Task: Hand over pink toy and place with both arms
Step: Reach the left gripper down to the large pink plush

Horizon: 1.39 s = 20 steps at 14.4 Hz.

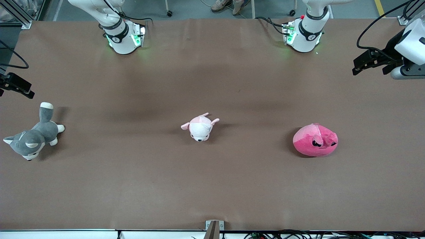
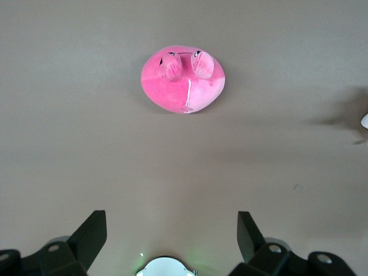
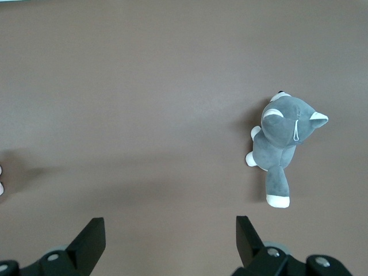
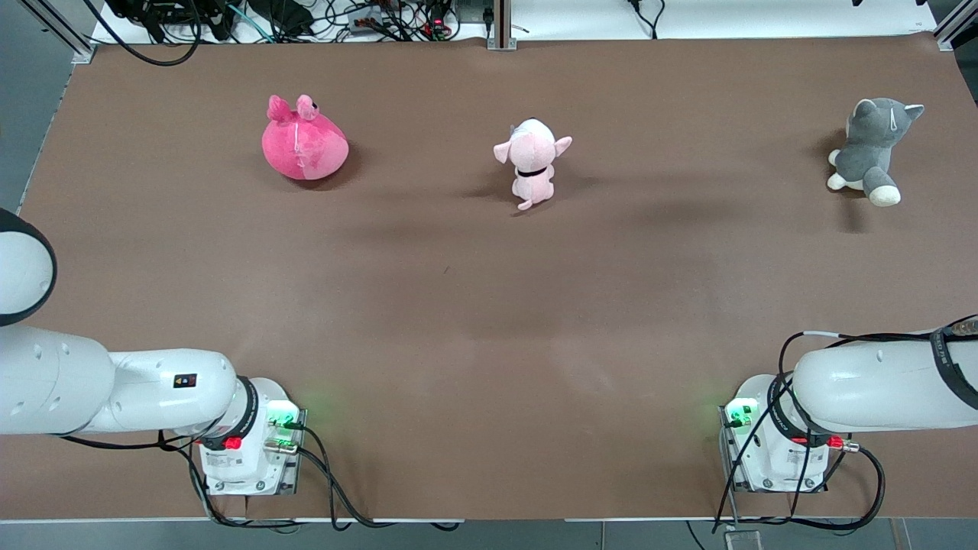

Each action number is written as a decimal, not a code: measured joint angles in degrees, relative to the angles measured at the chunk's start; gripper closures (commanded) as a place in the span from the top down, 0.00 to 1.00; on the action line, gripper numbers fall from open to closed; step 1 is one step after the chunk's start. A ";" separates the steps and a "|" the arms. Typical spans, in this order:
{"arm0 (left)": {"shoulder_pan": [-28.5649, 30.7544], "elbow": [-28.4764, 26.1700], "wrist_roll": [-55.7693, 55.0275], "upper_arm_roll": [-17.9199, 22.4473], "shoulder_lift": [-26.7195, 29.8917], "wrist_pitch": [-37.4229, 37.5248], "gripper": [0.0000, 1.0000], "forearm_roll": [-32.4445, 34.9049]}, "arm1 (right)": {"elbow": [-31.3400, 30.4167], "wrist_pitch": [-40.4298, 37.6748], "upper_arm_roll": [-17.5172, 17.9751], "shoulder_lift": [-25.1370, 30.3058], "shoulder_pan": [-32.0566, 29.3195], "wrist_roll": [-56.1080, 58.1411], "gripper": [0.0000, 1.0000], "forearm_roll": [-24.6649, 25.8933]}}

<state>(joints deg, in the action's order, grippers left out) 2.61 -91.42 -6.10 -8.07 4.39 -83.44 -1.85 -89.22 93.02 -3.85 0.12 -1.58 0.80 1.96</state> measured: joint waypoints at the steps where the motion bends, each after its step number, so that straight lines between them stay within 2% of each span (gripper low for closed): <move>1: 0.01 0.00 0.00 0.00 0.00 0.00 1.00 0.00 | 0.00 0.00 0.00 0.05 0.00 0.00 1.00 0.00; 7: 0.25 0.10 0.00 0.12 -1.45 -0.42 1.00 1.38 | 0.00 0.00 0.00 0.56 0.00 0.00 1.00 0.00; 12: 0.36 0.38 0.00 0.15 -8.97 -4.47 1.00 3.30 | -0.02 0.00 0.04 0.59 0.00 0.00 1.00 0.00; 15: 0.36 -3.03 -0.91 0.15 -12.17 -11.78 1.00 3.30 | -0.06 0.00 0.05 0.59 0.00 0.00 1.00 0.00; 20: 0.41 -13.22 -4.57 0.15 -12.81 -27.20 1.00 3.30 | -0.10 -0.06 0.12 0.59 0.01 0.00 1.00 0.00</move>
<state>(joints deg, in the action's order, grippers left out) 3.03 -104.64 -10.67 -7.92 -8.43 -110.64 1.46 -89.32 92.96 -3.73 0.71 -1.56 0.80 1.96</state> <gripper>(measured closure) 0.000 0.000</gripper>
